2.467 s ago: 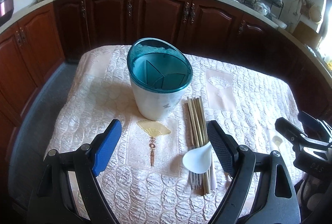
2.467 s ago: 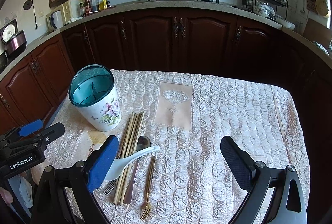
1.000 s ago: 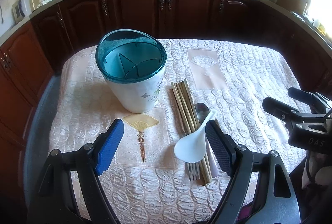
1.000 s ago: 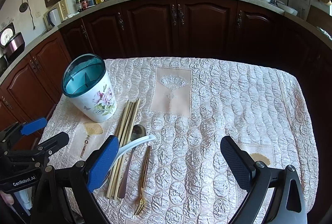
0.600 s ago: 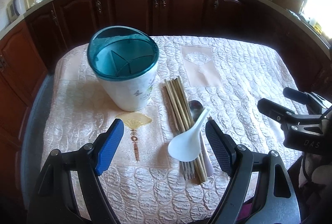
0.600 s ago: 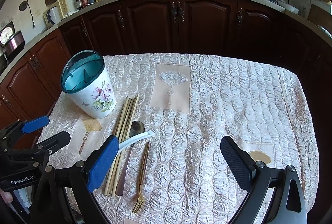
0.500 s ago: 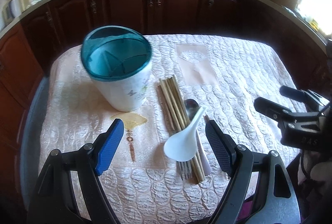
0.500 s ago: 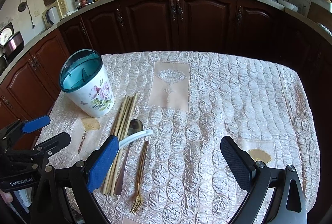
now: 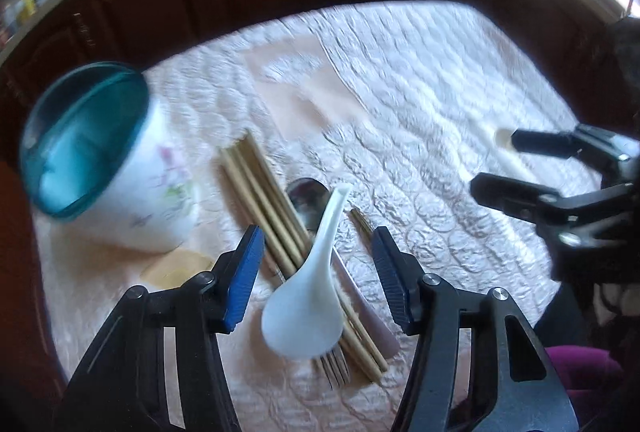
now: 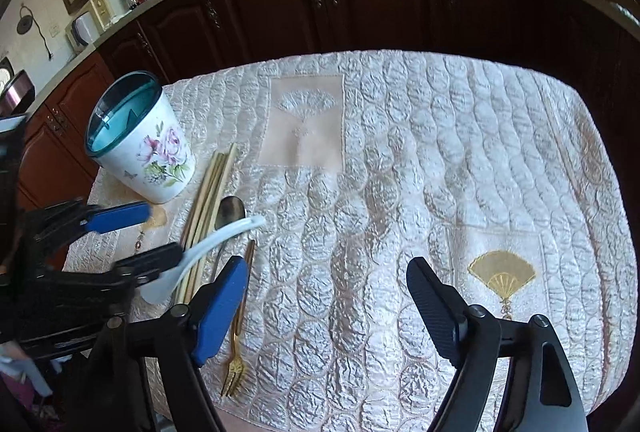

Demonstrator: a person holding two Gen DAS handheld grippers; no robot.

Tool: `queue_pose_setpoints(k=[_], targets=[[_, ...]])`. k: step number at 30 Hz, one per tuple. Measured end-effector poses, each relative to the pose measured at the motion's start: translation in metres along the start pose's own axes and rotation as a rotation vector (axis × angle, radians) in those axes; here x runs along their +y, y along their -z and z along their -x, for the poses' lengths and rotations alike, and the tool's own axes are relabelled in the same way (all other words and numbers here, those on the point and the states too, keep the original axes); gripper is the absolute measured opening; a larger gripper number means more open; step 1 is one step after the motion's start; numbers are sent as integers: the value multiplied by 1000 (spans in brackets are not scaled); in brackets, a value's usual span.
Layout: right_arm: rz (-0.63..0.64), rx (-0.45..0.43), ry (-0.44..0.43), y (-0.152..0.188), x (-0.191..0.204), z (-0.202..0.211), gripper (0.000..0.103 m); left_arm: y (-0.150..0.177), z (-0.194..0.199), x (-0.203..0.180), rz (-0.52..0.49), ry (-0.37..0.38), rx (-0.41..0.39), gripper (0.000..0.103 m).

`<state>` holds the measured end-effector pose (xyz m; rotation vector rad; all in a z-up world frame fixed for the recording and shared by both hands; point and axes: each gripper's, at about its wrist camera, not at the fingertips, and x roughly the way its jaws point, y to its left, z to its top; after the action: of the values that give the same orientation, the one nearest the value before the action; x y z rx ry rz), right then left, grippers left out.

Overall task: Organize utensils
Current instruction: 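Grasp the white ceramic spoon with the left gripper while the right gripper grasps the gold fork, then carry the spoon over the teal-rimmed cup and release it with the left gripper while the right carries the fork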

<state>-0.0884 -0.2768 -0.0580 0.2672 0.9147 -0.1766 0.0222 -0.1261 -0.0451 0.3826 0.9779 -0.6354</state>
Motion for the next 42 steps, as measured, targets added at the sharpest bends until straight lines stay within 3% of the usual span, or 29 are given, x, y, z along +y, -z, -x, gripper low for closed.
queue_pose_setpoints(k=[4, 8, 13, 14, 15, 18, 22, 26, 34, 36, 42], targets=[[-14, 28, -29, 3, -5, -8, 75, -12, -22, -7, -37, 10, 51, 46], [-44, 66, -78, 6, -11, -19, 62, -18, -44, -7, -56, -9, 113, 40], [-52, 91, -100, 8, -10, -28, 61, -25, -62, -9, -70, 5, 152, 32], [-52, 94, -109, 8, -10, -29, 60, -26, -64, -11, -81, 2, 159, 28], [-54, 97, -125, 8, -9, -31, 58, -28, -67, -12, -87, -3, 167, 17], [-60, 106, -175, 5, -6, -35, 51, -30, -69, -9, -67, 13, 176, 14], [-42, 121, -201, 1, 4, -46, 47, -32, -50, 7, 26, 85, 131, 12], [-2, 151, -241, -4, 24, -63, 40, -22, -17, 28, 100, 108, 68, 12], [149, 220, -167, -9, 65, -106, 16, 5, 33, 60, 264, 126, -37, 12], [157, 220, -174, -10, 66, -106, 11, 9, 41, 64, 285, 122, -57, 12], [126, 169, -258, -14, 54, -73, 9, 14, 74, 83, 348, 120, -147, 12]])
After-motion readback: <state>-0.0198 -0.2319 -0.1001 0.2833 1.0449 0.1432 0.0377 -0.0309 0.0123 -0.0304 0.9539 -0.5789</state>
